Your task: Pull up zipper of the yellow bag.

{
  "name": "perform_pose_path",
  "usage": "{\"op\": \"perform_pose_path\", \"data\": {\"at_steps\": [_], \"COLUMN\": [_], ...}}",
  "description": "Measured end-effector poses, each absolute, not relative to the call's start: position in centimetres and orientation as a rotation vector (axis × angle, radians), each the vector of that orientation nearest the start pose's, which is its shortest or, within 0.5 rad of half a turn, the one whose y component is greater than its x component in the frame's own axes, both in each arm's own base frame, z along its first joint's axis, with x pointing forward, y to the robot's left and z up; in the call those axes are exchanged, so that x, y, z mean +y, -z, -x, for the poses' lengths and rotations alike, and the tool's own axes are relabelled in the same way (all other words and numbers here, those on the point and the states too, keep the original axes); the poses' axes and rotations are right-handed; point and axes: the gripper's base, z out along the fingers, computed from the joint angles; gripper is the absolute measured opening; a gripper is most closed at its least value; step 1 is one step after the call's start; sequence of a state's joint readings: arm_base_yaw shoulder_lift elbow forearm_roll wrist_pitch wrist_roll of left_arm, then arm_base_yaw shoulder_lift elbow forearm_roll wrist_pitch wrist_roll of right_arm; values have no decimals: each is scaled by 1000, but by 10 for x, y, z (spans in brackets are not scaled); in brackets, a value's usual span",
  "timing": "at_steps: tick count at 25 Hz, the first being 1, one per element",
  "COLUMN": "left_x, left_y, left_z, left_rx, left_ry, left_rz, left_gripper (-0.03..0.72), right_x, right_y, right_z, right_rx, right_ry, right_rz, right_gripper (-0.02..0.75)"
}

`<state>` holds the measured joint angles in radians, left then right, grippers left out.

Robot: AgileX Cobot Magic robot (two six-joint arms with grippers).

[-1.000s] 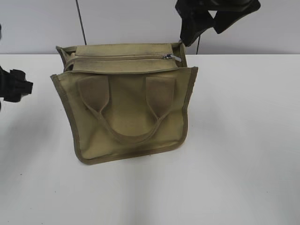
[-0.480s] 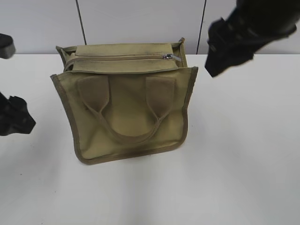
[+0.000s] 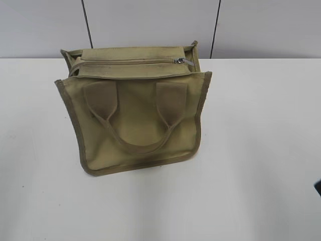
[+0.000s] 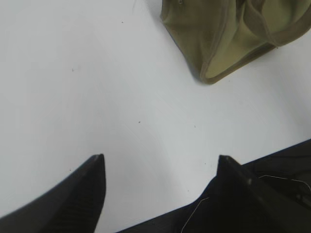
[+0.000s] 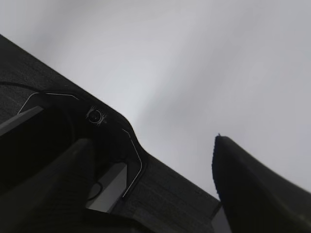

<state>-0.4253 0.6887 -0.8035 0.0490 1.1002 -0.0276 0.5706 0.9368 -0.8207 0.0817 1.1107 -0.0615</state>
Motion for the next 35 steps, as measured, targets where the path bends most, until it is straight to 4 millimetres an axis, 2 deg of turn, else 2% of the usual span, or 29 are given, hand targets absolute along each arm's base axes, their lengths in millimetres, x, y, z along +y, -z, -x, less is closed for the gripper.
{"op": "perform_pose_path", "data": {"at_steps": [5,9,12,18,35], "left_x": [-24,-18,-19,-26,-27], "left_y": [-336,-321,-304,-284,-283], "left_z": [-62,-45,-38,-39,-41], "left_rx": [2334,2320,2324,2305,2283], "left_ry": [157,171,198,268,274], "left_rz": [-474,-483,-568,-635,-614], "left_gripper": [532,532,532,532,532], "right_x": [58,43,36,34,35], "right_y": [-295,-279,-268,-257,-255], "right_z": [-77,-54,-43,-41,-42], "right_rx": [2509,2475,2453,2431,2431], "right_ry": [-292,-298,-303,-308,-315], "right_rz": [799,800,798,790,755], "right_gripper": [585,585,585,584,583]}}
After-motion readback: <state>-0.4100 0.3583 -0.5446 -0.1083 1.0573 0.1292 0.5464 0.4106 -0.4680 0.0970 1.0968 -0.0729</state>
